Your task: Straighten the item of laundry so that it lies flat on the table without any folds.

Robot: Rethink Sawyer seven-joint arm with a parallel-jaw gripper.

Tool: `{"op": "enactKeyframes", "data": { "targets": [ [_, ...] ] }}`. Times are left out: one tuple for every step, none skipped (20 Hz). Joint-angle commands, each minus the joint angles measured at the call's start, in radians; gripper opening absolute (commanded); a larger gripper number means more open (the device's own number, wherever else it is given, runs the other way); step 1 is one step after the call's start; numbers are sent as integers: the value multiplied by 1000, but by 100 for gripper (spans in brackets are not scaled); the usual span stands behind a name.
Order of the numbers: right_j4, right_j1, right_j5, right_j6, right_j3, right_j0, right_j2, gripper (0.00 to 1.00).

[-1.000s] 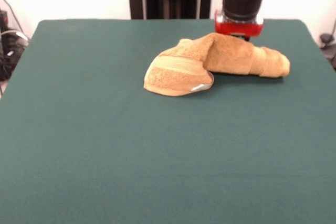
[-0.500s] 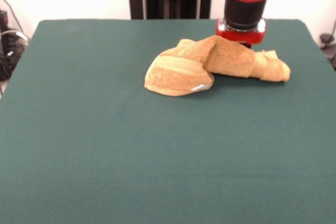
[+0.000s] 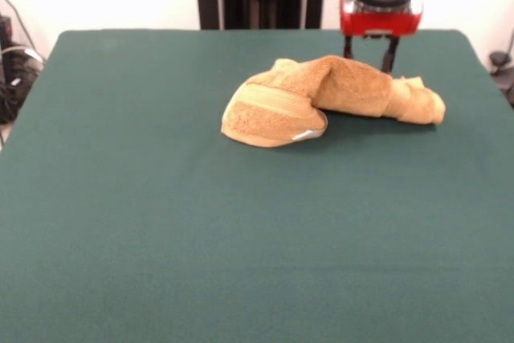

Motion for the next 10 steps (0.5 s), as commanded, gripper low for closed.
{"op": "enactKeyframes", "data": {
  "targets": [
    [-1,-111,199,230,14,44,-12,100],
    [-5,-117,209,231,9,49,-20,100],
    [-6,-123,219,235,7,54,-25,100],
    [-2,-123,220,238,10,53,-24,100],
    [2,-125,225,234,12,48,-21,100],
    [5,-128,230,231,14,44,-17,100],
    [11,-126,225,230,19,39,-13,100],
    [20,-129,228,227,26,28,-3,100],
    [27,-129,227,219,36,17,9,100],
    [36,-130,225,209,52,3,27,100]
  ]
}}
